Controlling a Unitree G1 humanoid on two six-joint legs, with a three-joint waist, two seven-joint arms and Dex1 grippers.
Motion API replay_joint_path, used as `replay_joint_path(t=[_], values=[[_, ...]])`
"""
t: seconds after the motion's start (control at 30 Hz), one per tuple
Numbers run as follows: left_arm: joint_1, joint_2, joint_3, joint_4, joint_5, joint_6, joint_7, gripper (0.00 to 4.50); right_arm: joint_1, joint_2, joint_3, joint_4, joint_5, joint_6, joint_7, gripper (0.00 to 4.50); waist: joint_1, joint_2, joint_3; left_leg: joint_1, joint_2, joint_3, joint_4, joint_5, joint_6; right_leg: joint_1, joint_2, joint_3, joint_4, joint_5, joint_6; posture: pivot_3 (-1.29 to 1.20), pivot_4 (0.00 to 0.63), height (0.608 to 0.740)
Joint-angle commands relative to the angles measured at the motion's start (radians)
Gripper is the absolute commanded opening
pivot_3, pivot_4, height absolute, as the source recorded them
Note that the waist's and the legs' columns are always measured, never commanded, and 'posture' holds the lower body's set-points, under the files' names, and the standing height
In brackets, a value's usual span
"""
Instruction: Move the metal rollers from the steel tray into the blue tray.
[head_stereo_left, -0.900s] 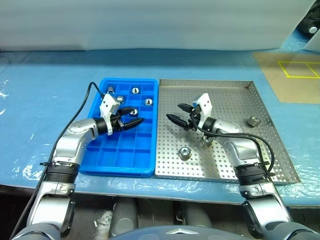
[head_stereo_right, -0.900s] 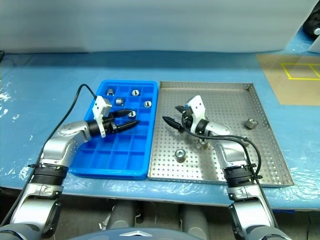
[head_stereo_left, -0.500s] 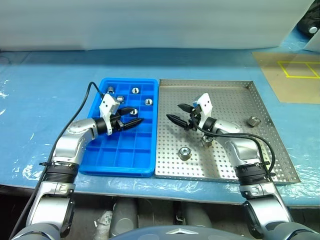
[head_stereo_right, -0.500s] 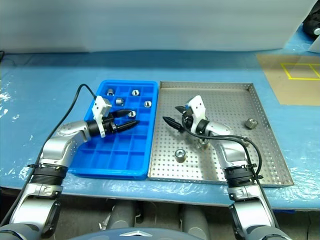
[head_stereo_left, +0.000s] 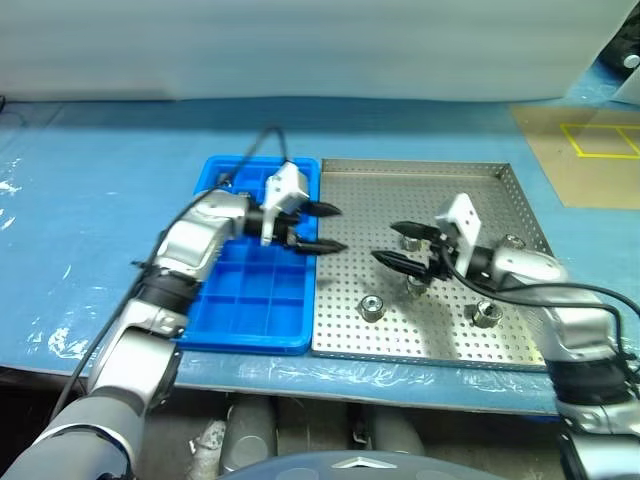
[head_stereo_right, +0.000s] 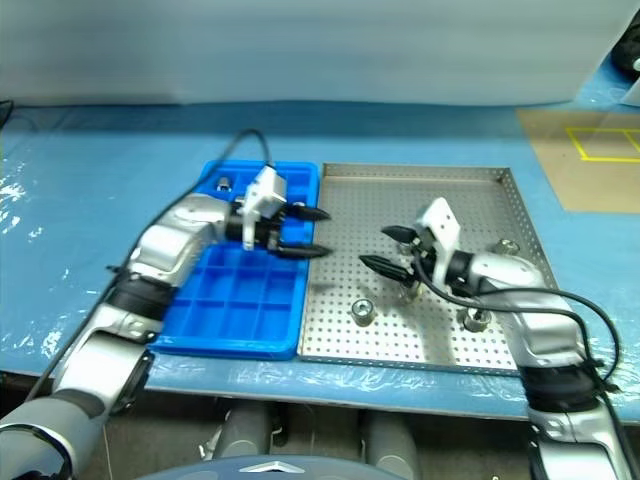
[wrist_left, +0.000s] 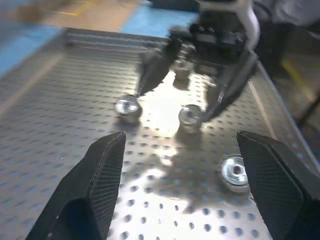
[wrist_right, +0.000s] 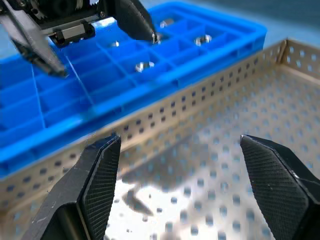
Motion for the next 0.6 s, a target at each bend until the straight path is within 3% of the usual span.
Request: replay_joint_path(t=[0.03,0.3,0.6], values=[[-0.05,-0.032,-0.073,0.094,0.061,-0.109,-0.101,3.77,0.064,-0.019,-0.096,-0.112,0.044,0.023,-0.042,3.91,-0.013,0.0,0.0,0.0,0.0,0.0,0.0,0.0,0.0,0.0,0.0,0.0,0.0,0.0,0.0,-0.31,0.15,0.74],[-0.164,-0.163,-0.14,0.41,0.181,-0.335,-0.216,3.77,0.264,0.02,-0.186,-0.299,0.072,0.067,-0.184,3.91,-0.054,0.0,0.0,0.001,0.0,0.0,0.002,-0.001,0.001,0.003,0.0,0.0,-0.002,0.001,0.002,-0.46,0.15,0.74],[-0.221,-0.226,-0.164,0.645,0.306,-0.535,-0.275,3.77,0.421,0.04,-0.26,-0.465,0.175,0.116,-0.258,3.91,-0.088,0.0,0.0,0.004,-0.001,0.0,0.001,-0.005,0.007,0.012,0.0,0.0,-0.016,0.004,0.007,-0.57,0.15,0.74]])
